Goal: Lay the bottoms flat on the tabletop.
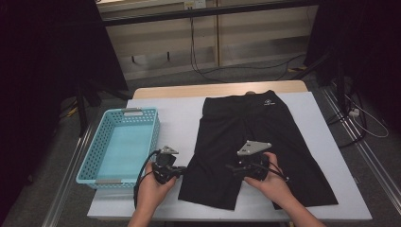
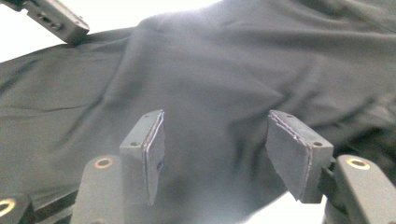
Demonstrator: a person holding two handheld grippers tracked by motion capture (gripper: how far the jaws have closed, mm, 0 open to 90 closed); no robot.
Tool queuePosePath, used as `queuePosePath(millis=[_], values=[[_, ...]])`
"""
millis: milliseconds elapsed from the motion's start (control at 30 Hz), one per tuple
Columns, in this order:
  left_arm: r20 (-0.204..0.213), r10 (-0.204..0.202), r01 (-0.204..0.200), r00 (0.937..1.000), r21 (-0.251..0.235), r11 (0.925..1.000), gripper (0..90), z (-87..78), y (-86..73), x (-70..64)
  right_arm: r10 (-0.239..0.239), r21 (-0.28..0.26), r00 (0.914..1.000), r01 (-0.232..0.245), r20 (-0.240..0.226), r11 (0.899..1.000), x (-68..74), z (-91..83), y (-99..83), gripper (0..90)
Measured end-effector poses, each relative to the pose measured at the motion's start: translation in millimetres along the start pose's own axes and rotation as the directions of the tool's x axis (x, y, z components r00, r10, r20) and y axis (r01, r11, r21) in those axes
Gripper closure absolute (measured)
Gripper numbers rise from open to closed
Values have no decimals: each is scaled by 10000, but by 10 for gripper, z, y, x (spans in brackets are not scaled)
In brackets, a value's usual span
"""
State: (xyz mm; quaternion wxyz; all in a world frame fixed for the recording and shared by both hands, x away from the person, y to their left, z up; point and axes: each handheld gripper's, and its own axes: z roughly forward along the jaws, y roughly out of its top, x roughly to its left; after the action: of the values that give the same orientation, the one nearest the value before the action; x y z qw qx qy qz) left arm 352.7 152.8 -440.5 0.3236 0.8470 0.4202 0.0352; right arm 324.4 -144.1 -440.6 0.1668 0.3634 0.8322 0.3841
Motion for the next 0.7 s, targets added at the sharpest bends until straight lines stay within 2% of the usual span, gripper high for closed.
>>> queuePosePath(millis=[100, 167, 200, 300, 333, 400, 500, 567, 633, 700], values=[[-29, -188, 188, 9998, -59, 9998, 900, -48, -51, 19, -135, -20, 9998, 135, -108, 9999, 43, 70, 51, 343], [-165, -229, 231, 9996, 126, 9997, 900, -73, -90, 40, -144, -57, 9998, 143, -128, 9999, 44, 107, 83, 334], [-179, -345, 346, 9992, 45, 9994, 900, -86, -108, 53, -162, -78, 9998, 161, -140, 9998, 44, 123, 95, 328], [-53, -266, 265, 9996, -268, 9993, 900, -123, -113, 46, -230, -47, 9996, 229, -190, 9997, 61, 170, 120, 320], [-190, -152, 143, 9997, -459, 9988, 893, -127, -106, 35, -289, -22, 9994, 288, -210, 9996, 73, 183, 128, 320], [-384, 9, -41, 9993, -827, 9966, 767, -127, -86, 32, -374, 11, 9989, 375, -295, 9993, 108, 203, 141, 319], [-455, 4, -62, 9990, -1254, 9921, 587, -99, -45, 44, -572, -114, 9939, 564, -939, 9983, 212, 223, 160, 359], [-582, 9, -98, 9983, -1533, 9881, 426, -73, 1, 51, -890, -238, 9867, 866, -1357, 9960, 326, 239, 183, 386], [-630, 81, -182, 9980, -1614, 9867, 365, -54, 48, 57, -975, -282, 9791, 939, -1785, 9952, 450, 279, 199, 425], [-727, 304, -412, 9969, -1523, 9875, 320, -33, 82, 66, -1101, -264, 9654, 1069, -2365, 9939, 572, 326, 209, 474]])
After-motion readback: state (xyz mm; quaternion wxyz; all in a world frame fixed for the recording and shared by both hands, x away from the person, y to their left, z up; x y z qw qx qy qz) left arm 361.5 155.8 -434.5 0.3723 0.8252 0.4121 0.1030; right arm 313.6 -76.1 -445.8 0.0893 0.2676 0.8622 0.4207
